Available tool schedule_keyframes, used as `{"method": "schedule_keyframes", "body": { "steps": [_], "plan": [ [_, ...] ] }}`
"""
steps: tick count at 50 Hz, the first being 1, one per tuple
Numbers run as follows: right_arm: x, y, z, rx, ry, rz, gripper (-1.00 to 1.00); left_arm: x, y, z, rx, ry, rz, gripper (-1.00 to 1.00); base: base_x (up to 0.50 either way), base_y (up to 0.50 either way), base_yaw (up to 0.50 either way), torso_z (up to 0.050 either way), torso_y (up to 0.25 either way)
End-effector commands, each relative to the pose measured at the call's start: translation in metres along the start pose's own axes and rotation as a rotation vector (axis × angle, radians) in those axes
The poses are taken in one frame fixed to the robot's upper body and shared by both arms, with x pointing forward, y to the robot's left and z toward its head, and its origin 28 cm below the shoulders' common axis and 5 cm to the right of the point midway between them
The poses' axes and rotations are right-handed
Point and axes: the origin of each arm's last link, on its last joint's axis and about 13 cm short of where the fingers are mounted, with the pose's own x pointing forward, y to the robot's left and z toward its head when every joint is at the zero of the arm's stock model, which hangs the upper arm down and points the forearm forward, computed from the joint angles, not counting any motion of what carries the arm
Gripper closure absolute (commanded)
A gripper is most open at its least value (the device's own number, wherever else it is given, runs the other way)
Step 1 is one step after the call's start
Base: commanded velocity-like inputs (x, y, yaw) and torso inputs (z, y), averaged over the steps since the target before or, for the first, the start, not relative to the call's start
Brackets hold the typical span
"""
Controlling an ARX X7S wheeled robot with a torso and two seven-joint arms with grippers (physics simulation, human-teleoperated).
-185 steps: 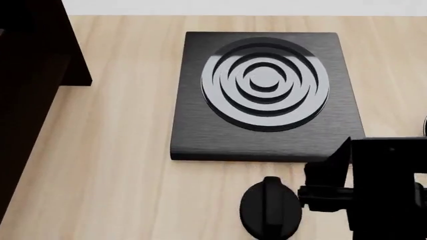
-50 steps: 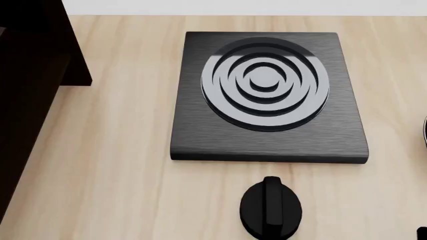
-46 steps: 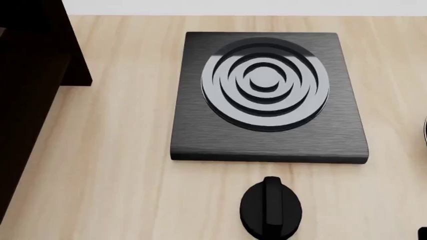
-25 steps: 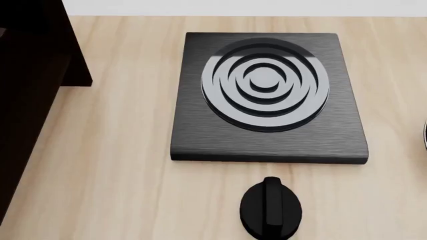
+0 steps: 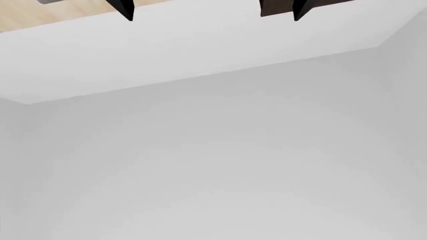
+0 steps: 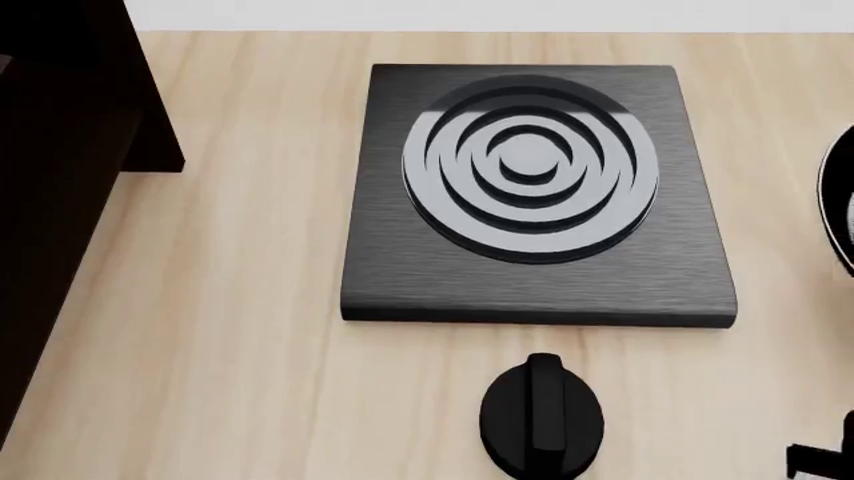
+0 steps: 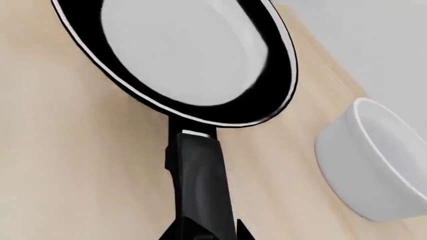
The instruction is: Put the frying pan under the cabinet shelf.
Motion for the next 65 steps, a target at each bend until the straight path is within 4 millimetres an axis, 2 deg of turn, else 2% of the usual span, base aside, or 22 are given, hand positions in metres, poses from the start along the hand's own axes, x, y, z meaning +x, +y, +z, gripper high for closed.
{"method": "schedule_keyframes", "body": {
  "steps": [1, 7, 27, 42, 65],
  "plan": [
    [-0.015, -0.01, 0.027, -0.014, -0.161, -0.075, 1.0, 0.007, -0.005, -0.008, 0.073, -0.023, -0.004, -1.0, 0.0, 0.0, 0.0, 0.0, 0.0],
    [-0.02, -0.008, 0.033, -0.019, -0.19, -0.07, 1.0, 0.007, -0.004, -0.009, 0.07, -0.021, -0.005, -1.0, 0.0, 0.0, 0.0, 0.0, 0.0],
    [-0.039, 0.016, 0.061, -0.098, -0.276, 0.112, 1.0, 0.005, -0.001, -0.005, 0.052, -0.001, 0.014, -1.0, 0.0, 0.0, 0.0, 0.0, 0.001],
    [-0.054, 0.02, 0.069, -0.156, -0.327, 0.202, 1.0, 0.005, -0.001, -0.004, 0.037, 0.018, 0.012, -1.0, 0.0, 0.0, 0.0, 0.0, 0.002],
    [-0.058, 0.025, 0.075, -0.173, -0.337, 0.25, 1.0, 0.006, -0.001, -0.005, 0.045, 0.051, 0.004, -1.0, 0.0, 0.0, 0.0, 0.0, 0.001]
  ]
}}
